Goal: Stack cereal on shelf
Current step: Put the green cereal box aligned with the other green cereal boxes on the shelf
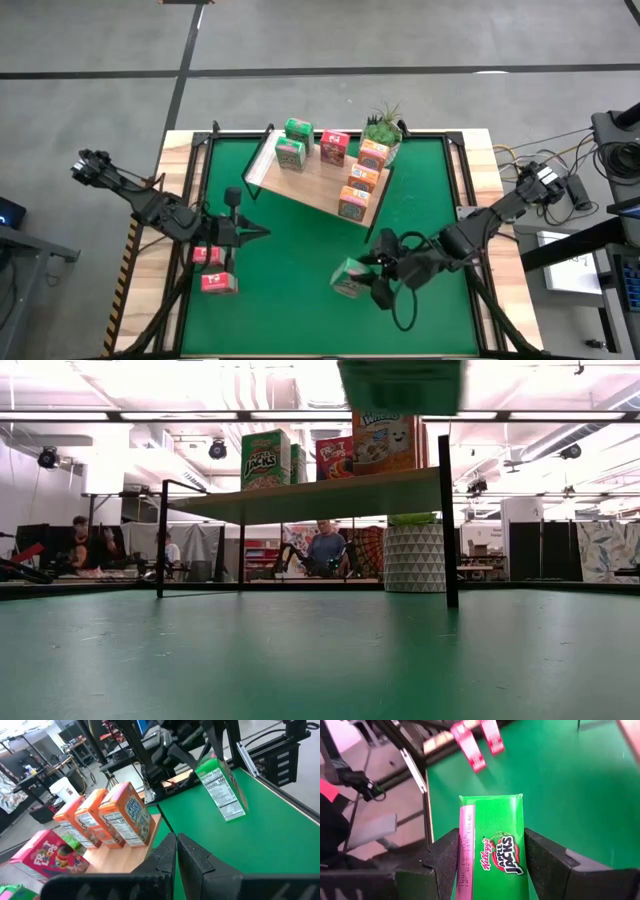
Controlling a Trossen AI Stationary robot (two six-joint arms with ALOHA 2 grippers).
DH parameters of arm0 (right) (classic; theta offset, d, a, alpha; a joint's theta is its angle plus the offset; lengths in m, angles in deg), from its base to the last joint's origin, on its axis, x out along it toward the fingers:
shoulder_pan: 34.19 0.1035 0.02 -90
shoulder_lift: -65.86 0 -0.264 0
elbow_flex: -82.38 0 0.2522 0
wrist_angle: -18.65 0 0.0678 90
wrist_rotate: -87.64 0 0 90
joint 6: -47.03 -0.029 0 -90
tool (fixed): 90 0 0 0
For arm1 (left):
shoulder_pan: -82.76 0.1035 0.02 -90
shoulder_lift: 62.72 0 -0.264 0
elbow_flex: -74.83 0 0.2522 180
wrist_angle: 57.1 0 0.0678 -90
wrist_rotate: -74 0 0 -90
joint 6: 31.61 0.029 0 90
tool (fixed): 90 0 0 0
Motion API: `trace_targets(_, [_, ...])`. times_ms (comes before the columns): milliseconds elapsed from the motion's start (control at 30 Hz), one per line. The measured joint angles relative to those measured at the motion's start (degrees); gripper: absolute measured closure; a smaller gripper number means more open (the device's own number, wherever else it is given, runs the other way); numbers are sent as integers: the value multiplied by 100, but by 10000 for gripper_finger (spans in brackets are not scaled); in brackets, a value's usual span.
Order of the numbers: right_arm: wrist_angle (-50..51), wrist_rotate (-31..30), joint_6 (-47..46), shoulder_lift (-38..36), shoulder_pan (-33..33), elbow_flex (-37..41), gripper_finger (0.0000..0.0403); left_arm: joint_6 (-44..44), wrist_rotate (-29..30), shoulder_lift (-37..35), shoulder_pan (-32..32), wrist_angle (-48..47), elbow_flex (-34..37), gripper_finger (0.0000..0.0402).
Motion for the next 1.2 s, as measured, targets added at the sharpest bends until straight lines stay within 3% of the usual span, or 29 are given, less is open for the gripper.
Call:
trace_targets(400, [-1291,217,1484,24,-432,-12,209,196,2,-352,0,172,20,402])
trace_targets(833, [-2002,724,2256,157,-879,-24,209,327,0,-491,2,333,20,402])
trace_targets(1200, [-1175,866,3045,855,-1106,-1335,235,375,0,-529,0,407,20,402])
